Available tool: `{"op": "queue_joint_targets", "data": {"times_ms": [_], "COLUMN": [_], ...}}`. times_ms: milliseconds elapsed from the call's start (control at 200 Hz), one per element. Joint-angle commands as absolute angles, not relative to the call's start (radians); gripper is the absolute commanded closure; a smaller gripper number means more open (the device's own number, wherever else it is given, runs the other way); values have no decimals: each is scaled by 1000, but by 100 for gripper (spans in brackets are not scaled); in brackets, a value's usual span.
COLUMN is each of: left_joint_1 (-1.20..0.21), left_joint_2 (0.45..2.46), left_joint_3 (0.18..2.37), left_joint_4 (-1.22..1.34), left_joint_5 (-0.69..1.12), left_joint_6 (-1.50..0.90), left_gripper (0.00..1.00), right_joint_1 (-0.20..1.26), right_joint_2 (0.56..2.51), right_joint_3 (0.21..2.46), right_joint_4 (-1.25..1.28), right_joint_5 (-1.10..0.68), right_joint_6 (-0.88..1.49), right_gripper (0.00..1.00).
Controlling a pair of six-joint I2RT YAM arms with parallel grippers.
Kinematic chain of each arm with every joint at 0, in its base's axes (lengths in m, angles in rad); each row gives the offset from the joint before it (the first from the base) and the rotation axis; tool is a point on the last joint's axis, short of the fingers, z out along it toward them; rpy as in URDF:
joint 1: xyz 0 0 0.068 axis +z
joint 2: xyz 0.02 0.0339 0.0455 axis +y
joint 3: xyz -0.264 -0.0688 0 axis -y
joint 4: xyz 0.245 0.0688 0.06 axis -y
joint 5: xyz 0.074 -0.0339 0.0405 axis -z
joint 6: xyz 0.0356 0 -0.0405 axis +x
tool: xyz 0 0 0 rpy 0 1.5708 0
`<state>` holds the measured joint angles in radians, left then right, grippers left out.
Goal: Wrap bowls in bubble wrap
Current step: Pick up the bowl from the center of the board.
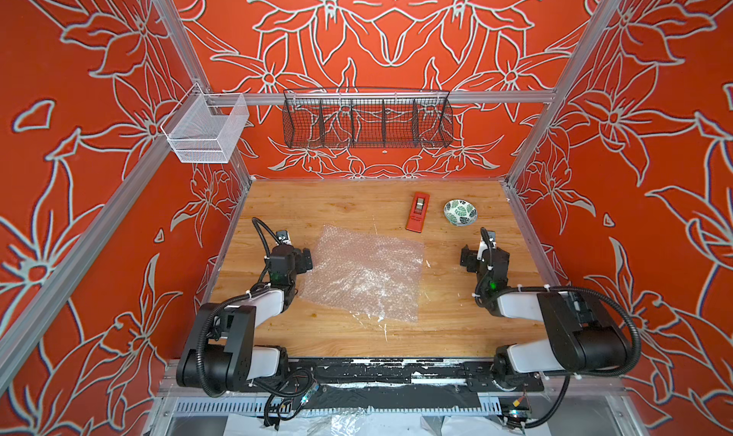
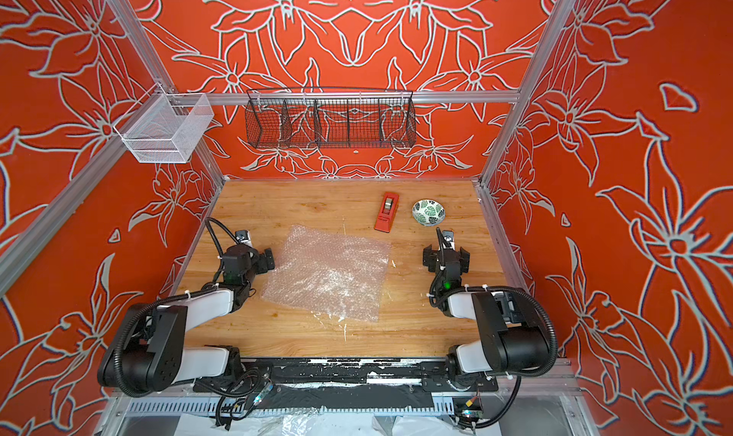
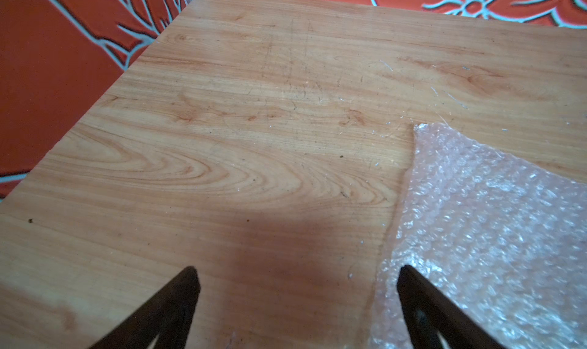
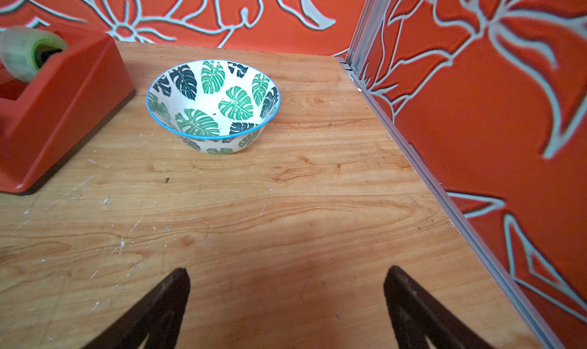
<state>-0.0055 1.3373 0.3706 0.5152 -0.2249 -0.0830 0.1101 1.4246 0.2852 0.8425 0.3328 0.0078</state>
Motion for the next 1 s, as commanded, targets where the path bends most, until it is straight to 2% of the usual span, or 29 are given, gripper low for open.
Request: {"op": "queue_joint_targets", "data": {"times_ms": [0, 235, 370, 535, 691, 811, 911, 996], "left_joint_1": [-2, -9, -50, -63, -85, -89, -90, -91], "left_joint_2": [1338, 1318, 1229, 1180, 1136, 1086, 1055, 1052], "left_joint_3": [388, 392, 494, 542, 607, 646, 663, 683], "left_joint_4": [517, 506, 282, 159, 18, -73, -132, -171], "left_joint_5": [-220, -215, -236, -231, -195, -213, -234, -186], "left_joint_6": [-83, -72, -40, -82, -169, -337, -483, -508], "left_gripper": [3, 3, 3, 3, 3, 3, 3, 3], "right_joint_1": [106, 107, 110, 113, 113, 113, 111, 109], "right_joint_2": [1417, 1411, 1333, 1161, 1056, 1050, 1095, 1162], "right_joint_3": [305, 299, 302, 428, 498, 588, 679, 742], "right_joint_4": [836, 853, 788, 421, 257, 66, -106, -179], "right_joint_5": [340, 337, 281, 226, 173, 141, 201, 194], "right_joint_6": [14, 5, -23, -2, 141, 313, 481, 535], "right_gripper": [3, 3, 3, 3, 3, 3, 3, 3]}}
